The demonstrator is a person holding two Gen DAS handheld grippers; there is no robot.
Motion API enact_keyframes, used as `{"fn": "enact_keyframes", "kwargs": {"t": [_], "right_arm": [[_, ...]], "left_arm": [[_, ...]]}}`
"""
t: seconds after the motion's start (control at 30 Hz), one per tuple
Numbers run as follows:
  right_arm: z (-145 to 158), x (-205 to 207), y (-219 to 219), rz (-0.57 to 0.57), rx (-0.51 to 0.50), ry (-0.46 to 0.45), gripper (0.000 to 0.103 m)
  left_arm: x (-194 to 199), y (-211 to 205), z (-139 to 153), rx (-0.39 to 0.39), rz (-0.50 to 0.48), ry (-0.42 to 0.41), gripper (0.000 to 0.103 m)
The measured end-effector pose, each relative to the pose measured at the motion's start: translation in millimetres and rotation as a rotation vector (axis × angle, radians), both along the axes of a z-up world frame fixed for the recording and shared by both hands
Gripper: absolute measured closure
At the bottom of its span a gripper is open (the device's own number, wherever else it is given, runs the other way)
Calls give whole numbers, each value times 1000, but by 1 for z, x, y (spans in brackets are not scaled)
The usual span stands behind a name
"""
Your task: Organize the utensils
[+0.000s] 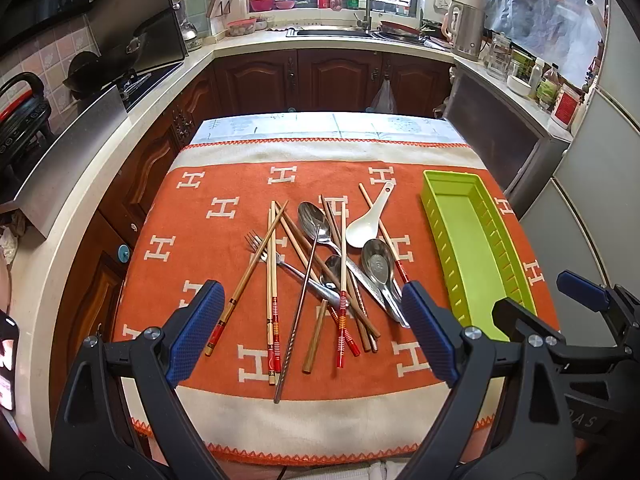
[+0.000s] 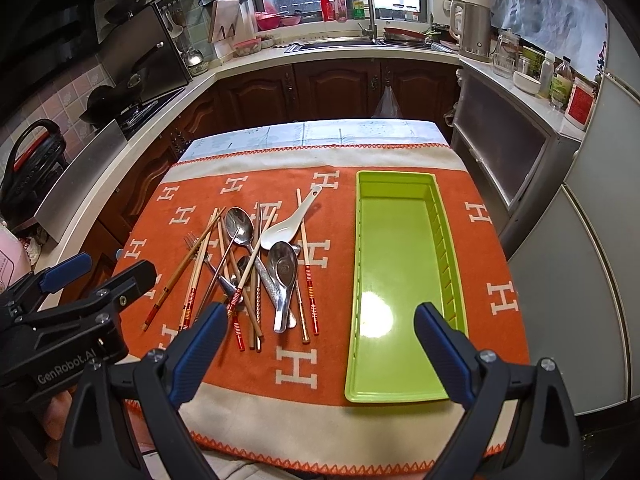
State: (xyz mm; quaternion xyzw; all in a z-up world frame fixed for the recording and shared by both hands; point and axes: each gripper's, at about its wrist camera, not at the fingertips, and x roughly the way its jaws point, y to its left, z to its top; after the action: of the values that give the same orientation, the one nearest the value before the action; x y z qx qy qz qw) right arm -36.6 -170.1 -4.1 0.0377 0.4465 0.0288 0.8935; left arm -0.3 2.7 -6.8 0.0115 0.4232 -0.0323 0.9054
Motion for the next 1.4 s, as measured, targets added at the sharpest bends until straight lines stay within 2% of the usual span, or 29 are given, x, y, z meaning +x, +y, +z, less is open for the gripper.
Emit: {"fn": "enact_keyframes", "kwargs": {"t": [0.47, 0.7, 0.97, 1.17, 1.3, 1.4], "right_arm": [[7, -6, 5, 16, 22, 4, 11], [9, -8, 5, 21, 41, 7, 14], [8, 0, 5, 33, 61, 25, 17], [11, 19, 12, 62, 73, 50, 17], [17, 32, 23, 104, 79, 53, 19], [20, 42, 33, 131, 73, 46, 19]], "left_arm": [[-9, 0, 7, 6, 1, -12, 14], [-13, 12, 20, 3, 9, -56, 14], [-12, 20, 34, 39, -12, -100, 14], [-2, 39, 47, 15, -23, -81, 14], [5, 57, 56, -44, -57, -74, 13], [10, 66, 59, -31, -73, -77, 13]]}}
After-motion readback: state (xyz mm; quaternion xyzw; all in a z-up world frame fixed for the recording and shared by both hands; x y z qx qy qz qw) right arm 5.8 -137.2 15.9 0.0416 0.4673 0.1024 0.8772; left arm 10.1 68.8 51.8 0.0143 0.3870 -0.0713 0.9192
